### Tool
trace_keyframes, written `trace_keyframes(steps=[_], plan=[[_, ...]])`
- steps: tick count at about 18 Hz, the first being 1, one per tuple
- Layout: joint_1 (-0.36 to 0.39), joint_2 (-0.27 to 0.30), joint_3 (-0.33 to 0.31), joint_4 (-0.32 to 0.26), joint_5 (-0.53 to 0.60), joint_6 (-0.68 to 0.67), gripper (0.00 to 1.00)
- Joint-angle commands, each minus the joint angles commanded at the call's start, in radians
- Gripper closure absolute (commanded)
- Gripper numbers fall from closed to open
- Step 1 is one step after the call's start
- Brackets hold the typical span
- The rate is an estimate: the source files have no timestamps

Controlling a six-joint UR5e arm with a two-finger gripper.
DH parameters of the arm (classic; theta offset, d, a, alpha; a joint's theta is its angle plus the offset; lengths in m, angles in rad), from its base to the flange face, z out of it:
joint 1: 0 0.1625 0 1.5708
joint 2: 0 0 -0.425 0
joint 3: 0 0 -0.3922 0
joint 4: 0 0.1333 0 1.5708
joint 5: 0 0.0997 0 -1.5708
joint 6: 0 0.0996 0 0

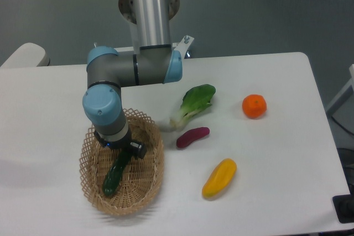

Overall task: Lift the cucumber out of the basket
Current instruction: 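Lower the gripper onto the cucumber and close it around it, then lift the held cucumber out of the basket and carry it away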

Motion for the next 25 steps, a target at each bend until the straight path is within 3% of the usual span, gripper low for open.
trace_keyframes(steps=[12, 14, 17, 19, 25], plan=[[0.034, 0.040, 0.069, -0.024, -0.003, 0.115, 0.70], [0.057, 0.055, 0.110, -0.063, -0.002, 0.165, 0.69], [0.116, 0.071, 0.207, -0.200, -0.005, 0.260, 0.69], [0.164, 0.069, 0.264, -0.259, -0.009, 0.322, 0.69], [0.319, 0.067, 0.308, -0.268, -0.041, 0.553, 0.69]])
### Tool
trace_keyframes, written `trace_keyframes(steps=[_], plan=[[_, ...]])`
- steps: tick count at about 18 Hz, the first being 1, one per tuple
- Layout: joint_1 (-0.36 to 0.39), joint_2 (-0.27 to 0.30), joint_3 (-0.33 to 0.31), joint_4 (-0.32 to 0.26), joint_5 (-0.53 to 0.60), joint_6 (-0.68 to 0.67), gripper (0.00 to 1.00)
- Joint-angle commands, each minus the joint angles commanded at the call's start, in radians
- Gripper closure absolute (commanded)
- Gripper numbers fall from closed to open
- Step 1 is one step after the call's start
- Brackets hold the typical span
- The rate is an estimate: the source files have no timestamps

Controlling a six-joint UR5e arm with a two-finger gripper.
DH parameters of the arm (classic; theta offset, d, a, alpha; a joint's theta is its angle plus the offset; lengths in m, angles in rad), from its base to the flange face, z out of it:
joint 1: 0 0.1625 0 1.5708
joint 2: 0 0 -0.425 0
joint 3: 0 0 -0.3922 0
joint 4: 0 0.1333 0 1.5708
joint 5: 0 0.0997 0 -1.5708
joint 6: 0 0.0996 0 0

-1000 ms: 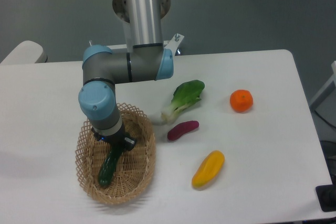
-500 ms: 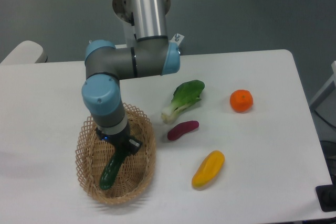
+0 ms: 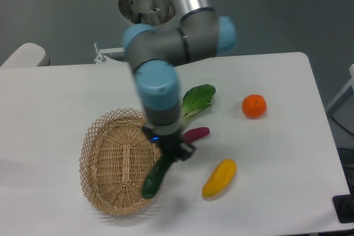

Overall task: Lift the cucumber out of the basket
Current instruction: 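Lift the held cucumber out of the basket and carry it away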

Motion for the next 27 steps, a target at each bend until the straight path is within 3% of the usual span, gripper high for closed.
trace_keyframes(steps=[14, 27], plan=[[0.193, -0.034, 0.037, 0.003, 0.000, 0.362, 0.69], [0.204, -0.063, 0.052, 0.011, 0.009, 0.408, 0.69]])
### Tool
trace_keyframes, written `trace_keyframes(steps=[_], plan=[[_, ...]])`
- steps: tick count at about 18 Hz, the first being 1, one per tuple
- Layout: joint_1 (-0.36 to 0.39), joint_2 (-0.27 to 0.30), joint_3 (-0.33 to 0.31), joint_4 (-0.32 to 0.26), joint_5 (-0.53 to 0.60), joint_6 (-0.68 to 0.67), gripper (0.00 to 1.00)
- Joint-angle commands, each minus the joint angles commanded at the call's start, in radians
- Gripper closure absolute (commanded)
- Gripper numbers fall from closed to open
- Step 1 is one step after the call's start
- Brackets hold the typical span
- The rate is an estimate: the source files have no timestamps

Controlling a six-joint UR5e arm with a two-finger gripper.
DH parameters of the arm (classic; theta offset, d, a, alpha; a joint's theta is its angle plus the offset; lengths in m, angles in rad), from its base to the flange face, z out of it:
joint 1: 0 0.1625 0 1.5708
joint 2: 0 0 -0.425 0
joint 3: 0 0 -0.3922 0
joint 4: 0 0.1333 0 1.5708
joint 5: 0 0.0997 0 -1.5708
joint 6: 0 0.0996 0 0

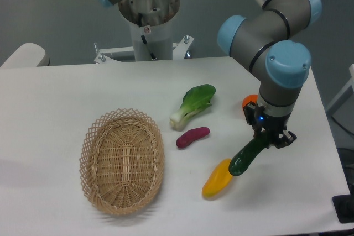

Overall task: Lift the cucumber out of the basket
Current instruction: 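Lift the held cucumber out of the basket and carry it away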

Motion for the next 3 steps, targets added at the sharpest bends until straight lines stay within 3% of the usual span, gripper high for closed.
trace_keyframes(steps=[3], plan=[[0.000, 0.000, 0.002, 0.000, 0.000, 0.000, 0.69]])
